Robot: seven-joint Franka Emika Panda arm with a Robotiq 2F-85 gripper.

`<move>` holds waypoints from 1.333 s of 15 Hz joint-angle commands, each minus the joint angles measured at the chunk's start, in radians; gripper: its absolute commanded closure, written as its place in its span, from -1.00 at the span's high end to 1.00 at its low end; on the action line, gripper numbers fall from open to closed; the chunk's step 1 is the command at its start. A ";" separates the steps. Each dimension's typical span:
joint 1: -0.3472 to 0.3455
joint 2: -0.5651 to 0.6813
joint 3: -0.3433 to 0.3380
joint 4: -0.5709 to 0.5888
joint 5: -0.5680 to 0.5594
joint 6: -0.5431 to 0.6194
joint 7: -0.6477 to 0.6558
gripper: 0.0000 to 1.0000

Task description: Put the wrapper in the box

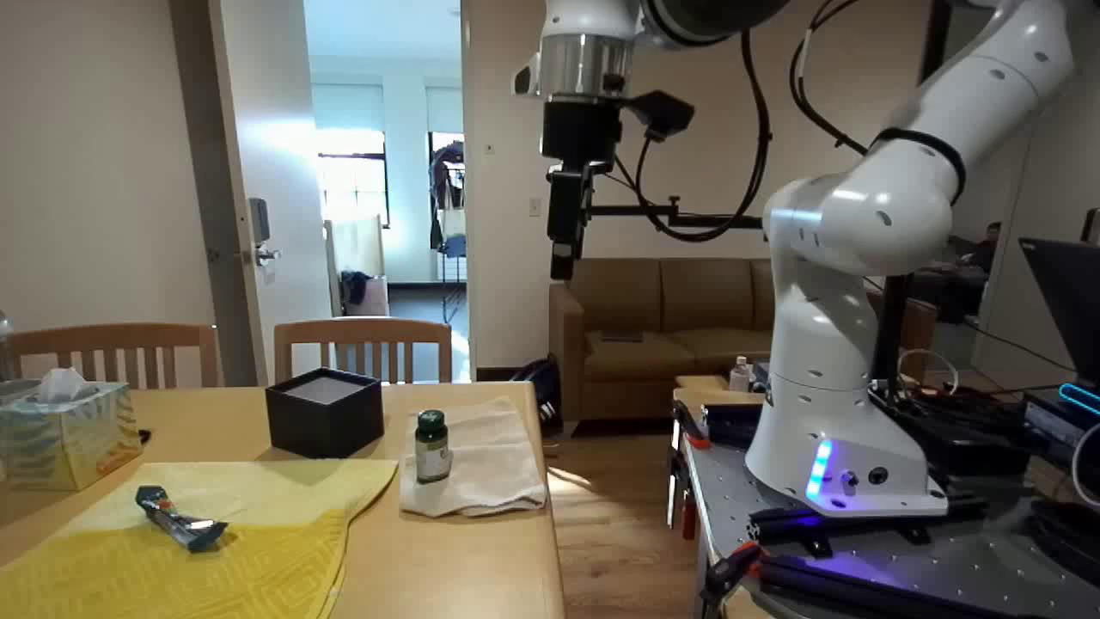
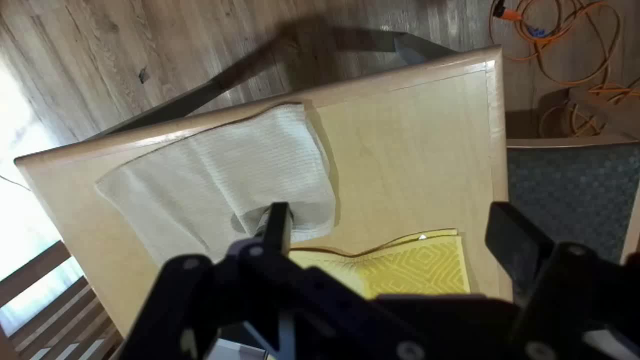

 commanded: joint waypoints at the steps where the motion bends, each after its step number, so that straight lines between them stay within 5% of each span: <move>1: 0.005 0.001 -0.006 0.002 -0.005 -0.002 0.003 1.00; 18: -0.012 0.048 0.004 0.010 -0.023 -0.021 0.021 1.00; 20: -0.025 0.082 0.001 0.015 -0.081 0.064 -0.035 1.00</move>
